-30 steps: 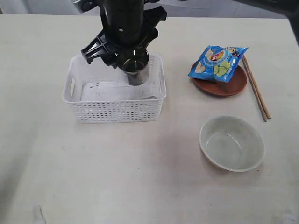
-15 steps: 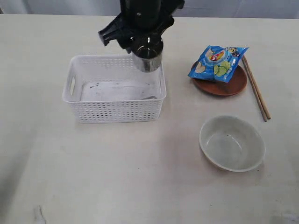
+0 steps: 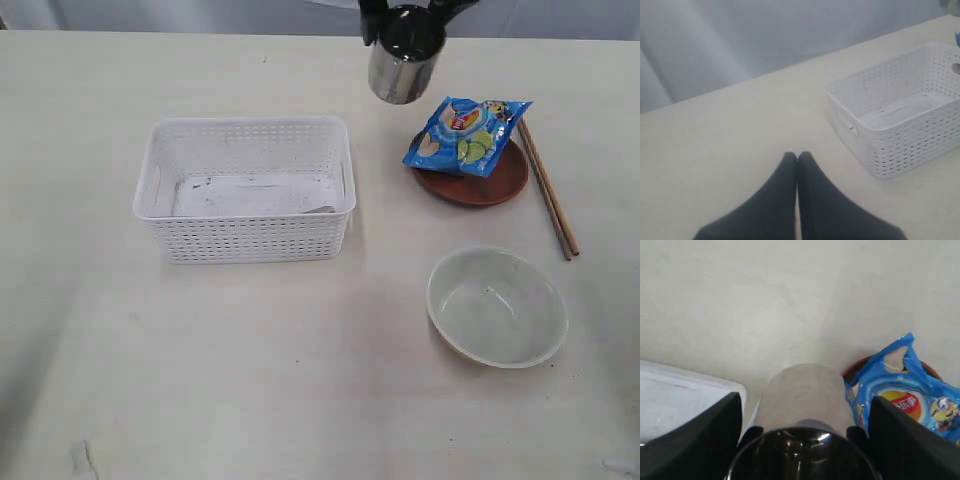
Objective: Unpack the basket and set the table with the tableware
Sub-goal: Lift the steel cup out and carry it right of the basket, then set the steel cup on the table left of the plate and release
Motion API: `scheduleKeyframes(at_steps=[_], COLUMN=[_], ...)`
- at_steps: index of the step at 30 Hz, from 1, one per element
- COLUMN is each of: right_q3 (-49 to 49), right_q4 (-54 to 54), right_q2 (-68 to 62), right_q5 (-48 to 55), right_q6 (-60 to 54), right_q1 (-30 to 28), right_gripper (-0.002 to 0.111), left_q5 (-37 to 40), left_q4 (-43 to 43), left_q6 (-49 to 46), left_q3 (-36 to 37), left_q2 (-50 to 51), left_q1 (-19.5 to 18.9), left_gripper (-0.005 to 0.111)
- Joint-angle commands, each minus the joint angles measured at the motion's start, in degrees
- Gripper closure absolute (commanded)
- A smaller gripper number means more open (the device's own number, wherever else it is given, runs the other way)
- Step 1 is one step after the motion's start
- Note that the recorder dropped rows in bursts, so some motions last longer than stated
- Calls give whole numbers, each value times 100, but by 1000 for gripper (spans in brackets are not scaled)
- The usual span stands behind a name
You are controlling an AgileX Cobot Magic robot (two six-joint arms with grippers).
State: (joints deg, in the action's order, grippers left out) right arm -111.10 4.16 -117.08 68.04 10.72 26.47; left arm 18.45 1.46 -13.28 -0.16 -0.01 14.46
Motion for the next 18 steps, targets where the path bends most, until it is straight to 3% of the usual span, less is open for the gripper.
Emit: scheduleKeyframes(at_steps=[1,18], right_q3=[-38,-797], right_q4=[-544,-810], right_q2=[-410,-1416], right_q5=[-295,192], right_q6=[-254,-368], right_q1=[-295,158], right_gripper=[108,108], left_q5=[5,5], left_q4=[33,33], left_q6=[25,25], left_q3=[16,16], left_q2=[1,1], left_q1=[33,33], left_gripper=[107,107])
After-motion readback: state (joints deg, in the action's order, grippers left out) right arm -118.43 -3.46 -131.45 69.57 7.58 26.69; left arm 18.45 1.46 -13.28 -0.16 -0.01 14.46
